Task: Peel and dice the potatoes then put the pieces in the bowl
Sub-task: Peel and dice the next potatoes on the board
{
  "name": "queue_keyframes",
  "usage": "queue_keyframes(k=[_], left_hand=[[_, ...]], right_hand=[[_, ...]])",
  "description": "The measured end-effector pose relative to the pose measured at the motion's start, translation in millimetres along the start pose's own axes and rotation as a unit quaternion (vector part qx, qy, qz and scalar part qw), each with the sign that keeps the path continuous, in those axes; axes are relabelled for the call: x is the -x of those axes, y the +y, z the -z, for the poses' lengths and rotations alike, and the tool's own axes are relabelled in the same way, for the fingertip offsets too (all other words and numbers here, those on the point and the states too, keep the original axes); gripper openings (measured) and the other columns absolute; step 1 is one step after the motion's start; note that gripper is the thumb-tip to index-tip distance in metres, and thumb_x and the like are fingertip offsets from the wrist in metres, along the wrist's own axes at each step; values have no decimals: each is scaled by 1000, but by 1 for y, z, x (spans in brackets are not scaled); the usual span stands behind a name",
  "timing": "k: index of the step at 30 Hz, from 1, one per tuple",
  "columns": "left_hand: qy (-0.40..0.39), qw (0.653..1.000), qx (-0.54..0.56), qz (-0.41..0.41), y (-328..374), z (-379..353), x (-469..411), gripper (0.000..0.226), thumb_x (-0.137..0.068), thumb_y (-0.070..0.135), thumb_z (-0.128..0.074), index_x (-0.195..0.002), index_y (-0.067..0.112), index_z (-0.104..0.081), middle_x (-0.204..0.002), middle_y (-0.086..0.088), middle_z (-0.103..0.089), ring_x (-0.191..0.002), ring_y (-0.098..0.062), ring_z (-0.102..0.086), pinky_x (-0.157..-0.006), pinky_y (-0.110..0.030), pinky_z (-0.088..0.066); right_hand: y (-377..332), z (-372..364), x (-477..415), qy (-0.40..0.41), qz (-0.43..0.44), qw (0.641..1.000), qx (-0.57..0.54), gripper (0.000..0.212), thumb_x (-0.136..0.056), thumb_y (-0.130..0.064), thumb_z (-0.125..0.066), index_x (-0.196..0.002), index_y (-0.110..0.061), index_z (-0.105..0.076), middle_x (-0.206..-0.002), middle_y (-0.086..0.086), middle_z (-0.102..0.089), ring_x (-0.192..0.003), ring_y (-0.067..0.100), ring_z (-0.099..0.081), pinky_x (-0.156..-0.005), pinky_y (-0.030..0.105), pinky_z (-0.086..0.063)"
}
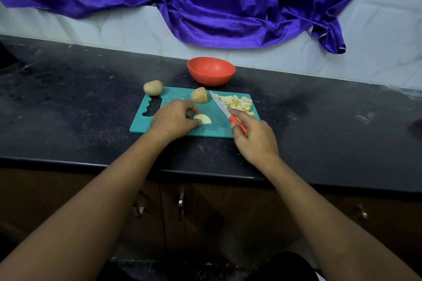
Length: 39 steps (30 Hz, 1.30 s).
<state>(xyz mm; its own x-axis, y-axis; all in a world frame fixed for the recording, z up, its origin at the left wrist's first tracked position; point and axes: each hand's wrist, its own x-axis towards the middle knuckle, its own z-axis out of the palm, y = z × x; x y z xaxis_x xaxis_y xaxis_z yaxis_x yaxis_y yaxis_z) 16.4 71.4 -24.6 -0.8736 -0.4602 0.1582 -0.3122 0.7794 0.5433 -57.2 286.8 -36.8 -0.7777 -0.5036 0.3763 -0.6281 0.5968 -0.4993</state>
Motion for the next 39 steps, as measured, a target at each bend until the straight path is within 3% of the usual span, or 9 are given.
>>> queue_keyframes(k=[6, 11, 15, 21, 27, 32, 35, 37, 39], left_hand=[[6, 997, 78, -13, 0, -1, 12, 27, -83, 33, -82, -103, 35, -64, -100, 17, -66, -86, -5, -59, -76, -32, -46], [114, 981, 150, -41, 1, -9, 17, 13, -86, 23, -79, -89, 30, -68, -93, 14, -69, -73, -6, -61, -74, -39, -55], [96, 989, 97, -58, 2, -10, 17, 18, -86, 12, -72, -86, 30, -74, -99, 12, -66, -86, -6, -61, -85, -39, -55], [96, 989, 95, -51, -2, -10, 21, 10, -86, 27, -72, -95, 26, -75, -106, 5, -61, -96, -14, -59, -84, -35, -49], [99, 994, -36, -27, 2, -18, 17, 39, -88, 54, -70, -115, 26, -70, -115, -1, -59, -106, -21, -58, -89, -39, -49], [51, 997, 7, -60, 0, -12, 19, 22, -92, 32, -65, -111, 32, -75, -117, 3, -59, -113, -19, -53, -93, -36, -44], [50, 995, 43, -68, -1, -10, 22, 31, -90, 17, -60, -113, 31, -75, -119, 4, -63, -109, -18, -55, -95, -38, -47], [64, 994, 66, -53, -1, -9, 22, 31, -90, 21, -64, -118, 27, -72, -121, 4, -64, -108, -17, -58, -95, -39, -49], [78, 993, 73, -40, -2, -10, 21, 29, -89, 28, -70, -118, 25, -71, -120, 5, -65, -109, -16, -59, -95, -38, -50]], right_hand=[[-7, 3, 6, -9, 4, 1000, 26, 43, -103, -33, -54, -145, -43, -55, -101, -5, -74, -57, 6, -56, -59, 32, -52], [-10, 3, 9, -9, 8, 999, 32, 43, -103, -32, -53, -145, -41, -56, -94, -6, -73, -56, 6, -55, -55, 28, -47], [-11, 3, 10, -10, 8, 999, 35, 43, -103, -31, -54, -144, -42, -56, -90, -7, -71, -54, 6, -53, -52, 24, -42], [-11, 1, 9, -17, 6, 999, 49, 43, -102, -34, -52, -145, -42, -54, -102, -6, -73, -62, 6, -56, -62, 34, -54], [-13, 2, 13, -28, 5, 998, 59, 43, -104, -35, -51, -146, -41, -53, -97, -9, -69, -61, 5, -53, -56, 24, -41], [-15, 3, 13, -27, 2, 998, 57, 43, -104, -35, -52, -146, -41, -53, -96, -11, -68, -62, 5, -53, -57, 23, -40], [-19, 4, 14, -33, 2, 997, 63, 43, -104, -35, -51, -146, -42, -52, -89, -14, -63, -61, 5, -53, -55, 22, -38], [-19, 4, 15, -32, 1, 997, 63, 43, -104, -35, -51, -146, -41, -53, -89, -13, -65, -61, 6, -53, -55, 23, -39], [-20, 4, 15, -25, -10, 998, 50, 42, -103, -35, -52, -145, -41, -54, -103, -9, -71, -66, 7, -56, -60, 28, -48]])
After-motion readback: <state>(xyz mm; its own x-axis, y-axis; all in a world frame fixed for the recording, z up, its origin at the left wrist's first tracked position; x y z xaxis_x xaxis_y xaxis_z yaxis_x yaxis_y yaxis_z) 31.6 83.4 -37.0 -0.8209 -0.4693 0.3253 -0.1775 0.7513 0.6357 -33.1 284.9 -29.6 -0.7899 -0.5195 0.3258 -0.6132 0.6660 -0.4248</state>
